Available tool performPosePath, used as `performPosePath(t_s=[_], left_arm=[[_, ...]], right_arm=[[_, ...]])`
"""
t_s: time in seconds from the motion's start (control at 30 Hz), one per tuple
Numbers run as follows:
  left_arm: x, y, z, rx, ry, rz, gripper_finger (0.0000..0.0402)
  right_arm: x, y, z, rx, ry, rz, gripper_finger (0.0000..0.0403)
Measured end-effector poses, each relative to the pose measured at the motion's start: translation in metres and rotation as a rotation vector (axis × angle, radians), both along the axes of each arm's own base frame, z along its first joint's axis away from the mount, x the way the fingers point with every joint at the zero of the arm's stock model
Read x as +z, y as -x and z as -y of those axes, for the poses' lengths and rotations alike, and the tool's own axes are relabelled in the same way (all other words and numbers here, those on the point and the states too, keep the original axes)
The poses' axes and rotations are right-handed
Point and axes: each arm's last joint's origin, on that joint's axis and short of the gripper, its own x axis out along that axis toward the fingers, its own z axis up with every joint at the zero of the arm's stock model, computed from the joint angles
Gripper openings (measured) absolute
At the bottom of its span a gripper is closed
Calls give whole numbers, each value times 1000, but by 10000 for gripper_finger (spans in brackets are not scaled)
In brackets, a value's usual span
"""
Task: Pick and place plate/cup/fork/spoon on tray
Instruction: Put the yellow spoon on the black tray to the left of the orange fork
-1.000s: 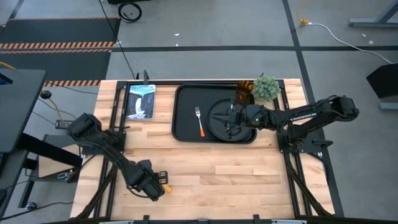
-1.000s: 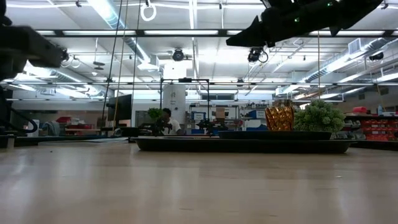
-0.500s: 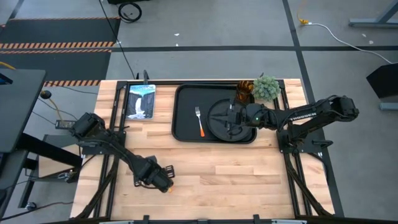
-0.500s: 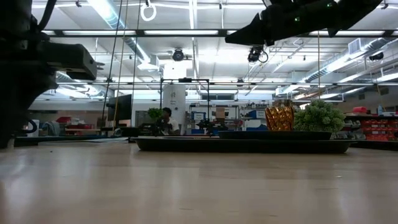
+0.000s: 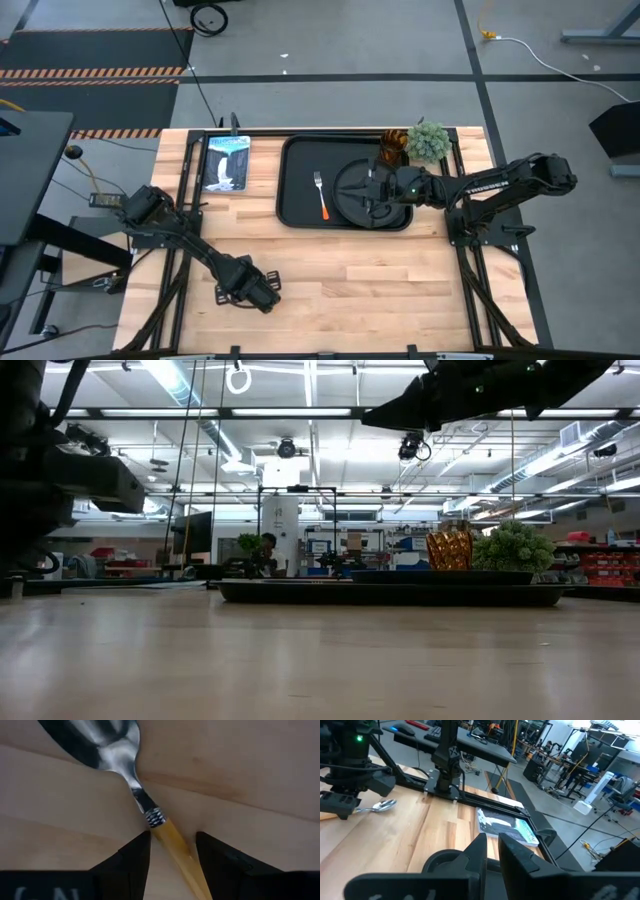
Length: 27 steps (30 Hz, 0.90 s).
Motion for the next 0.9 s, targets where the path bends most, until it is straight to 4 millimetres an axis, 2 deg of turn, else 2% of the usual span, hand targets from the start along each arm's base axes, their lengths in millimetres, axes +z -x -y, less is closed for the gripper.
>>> performPosePath(t_s=[0.17,0.43,0.57,0.9], left_arm=[[0,3,4,-10,59,-44,172],[0,6,9,-158,17,9,172],[0,6,8,-171,15,3,167],[0,5,9,-181,26,16,76]], right_arm=[[0,0,0,0,0,0,54],[0,0,0,0,-1,0,54],[-1,0,0,0,-2,-7,54],[0,0,0,0,-2,-2,54]])
